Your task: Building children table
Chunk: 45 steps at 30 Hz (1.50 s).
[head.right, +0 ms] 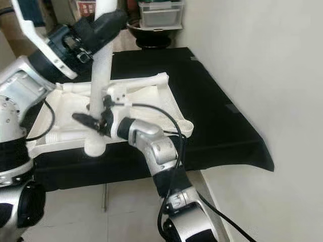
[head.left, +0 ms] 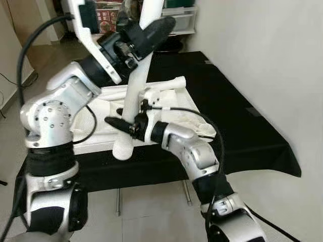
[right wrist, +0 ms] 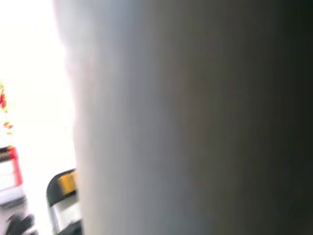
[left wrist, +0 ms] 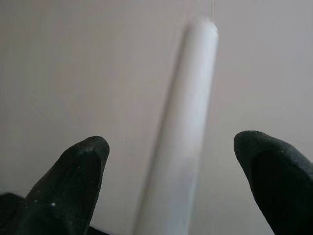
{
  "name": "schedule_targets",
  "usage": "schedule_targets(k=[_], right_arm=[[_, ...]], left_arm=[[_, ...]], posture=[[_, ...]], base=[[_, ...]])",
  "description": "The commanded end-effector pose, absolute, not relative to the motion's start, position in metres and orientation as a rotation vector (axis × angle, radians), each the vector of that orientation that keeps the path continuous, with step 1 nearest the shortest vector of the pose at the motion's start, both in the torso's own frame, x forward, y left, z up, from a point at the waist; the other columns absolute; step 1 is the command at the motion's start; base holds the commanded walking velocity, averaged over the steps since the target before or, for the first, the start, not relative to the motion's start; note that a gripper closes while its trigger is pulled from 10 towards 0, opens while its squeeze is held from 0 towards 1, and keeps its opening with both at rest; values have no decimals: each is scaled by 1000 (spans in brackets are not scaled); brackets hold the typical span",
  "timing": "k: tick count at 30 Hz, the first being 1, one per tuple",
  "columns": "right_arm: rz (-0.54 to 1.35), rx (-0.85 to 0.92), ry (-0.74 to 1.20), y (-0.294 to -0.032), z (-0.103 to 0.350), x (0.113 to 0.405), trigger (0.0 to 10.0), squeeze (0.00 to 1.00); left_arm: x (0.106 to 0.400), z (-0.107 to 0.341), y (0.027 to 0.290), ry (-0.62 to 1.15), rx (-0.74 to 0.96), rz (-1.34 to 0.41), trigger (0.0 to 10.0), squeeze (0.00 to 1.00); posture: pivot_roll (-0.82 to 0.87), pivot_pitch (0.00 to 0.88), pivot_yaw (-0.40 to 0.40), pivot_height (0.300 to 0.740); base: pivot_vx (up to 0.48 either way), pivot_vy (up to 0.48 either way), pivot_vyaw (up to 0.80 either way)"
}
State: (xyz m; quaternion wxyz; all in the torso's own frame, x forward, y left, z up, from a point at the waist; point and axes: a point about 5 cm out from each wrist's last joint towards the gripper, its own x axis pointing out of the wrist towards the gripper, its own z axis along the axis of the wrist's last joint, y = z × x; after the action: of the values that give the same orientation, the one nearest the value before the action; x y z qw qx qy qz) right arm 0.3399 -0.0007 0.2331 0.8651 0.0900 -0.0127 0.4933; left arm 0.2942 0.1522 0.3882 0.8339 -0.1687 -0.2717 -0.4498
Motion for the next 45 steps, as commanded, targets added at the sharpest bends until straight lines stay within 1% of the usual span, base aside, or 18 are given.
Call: schedule_targets(k=[1,7,8,9,10,11,13,14,17,20,24,25,26,27,28,32,38,45], right_arm=[[968,241,-36,-6,236,348,0,0],[878,305,-51,-19,241,359,0,0],[839,329,-64,-25,245,363,4078,0],[839,329,-64,-25,245,363,4078,0],[804,348,-75,-30,248,367,10000,0],[804,348,-75,-30,248,367,10000,0],[716,354,-109,-43,256,374,10000,0],[659,340,-143,-51,260,376,10000,0],[622,331,-167,-56,262,377,10000,0],[522,265,-190,-70,261,378,10000,0],[515,250,-199,-72,260,377,10000,0],[545,225,-207,-70,251,367,10000,0],[588,226,-196,-67,245,362,10000,0],[588,226,-196,-67,245,362,10000,0],[733,244,-209,-61,236,345,10000,0],[854,294,-241,-60,229,328,10000,0],[891,277,-222,-61,209,314,10000,0],[869,288,-153,-65,183,308,10000,0]], left_arm=[[282,403,172,-657,-337,-889,10000,1000],[276,402,192,-694,-353,-786,10000,1000],[276,393,200,-685,-364,-731,10000,1000],[276,393,200,-685,-364,-731,10000,1000],[276,384,207,-671,-365,-681,10000,1000],[276,384,207,-671,-365,-681,10000,1000],[278,363,222,-621,-383,-520,10000,1000],[279,350,230,-590,-381,-421,10000,0],[280,341,234,-569,-378,-356,10000,0],[278,292,238,-438,-343,-136,10000,0],[277,281,236,-403,-325,-101,10000,0],[273,235,218,-239,-303,-52,10000,0],[268,214,208,-161,-312,-43,10000,0],[268,214,208,-161,-312,-43,10000,0],[258,180,191,-57,-371,-19,10000,0],[250,160,178,5,-383,4,10000,0],[239,146,168,32,-261,-30,10000,0],[228,128,162,64,-188,-15,10000,0]], posture=[[36,0,25,740],[44,0,18,740],[45,0,17,740],[45,0,17,740],[45,0,17,740],[45,0,17,740],[50,0,12,740],[51,0,10,740],[51,0,10,740],[53,0,5,740],[53,0,3,740],[48,0,12,740],[41,0,18,740],[41,0,18,740],[39,0,20,740],[36,0,22,740],[27,0,35,740],[22,0,38,740]], base=[[0,0,0],[0,0,0],[0,0,0],[0,0,0],[0,0,0],[0,0,0],[0,0,0],[0,0,0],[0,0,0],[0,0,0],[0,0,0],[0,0,0],[0,0,0],[0,0,0],[0,0,0],[0,0,0],[0,0,0],[0,0,0]])
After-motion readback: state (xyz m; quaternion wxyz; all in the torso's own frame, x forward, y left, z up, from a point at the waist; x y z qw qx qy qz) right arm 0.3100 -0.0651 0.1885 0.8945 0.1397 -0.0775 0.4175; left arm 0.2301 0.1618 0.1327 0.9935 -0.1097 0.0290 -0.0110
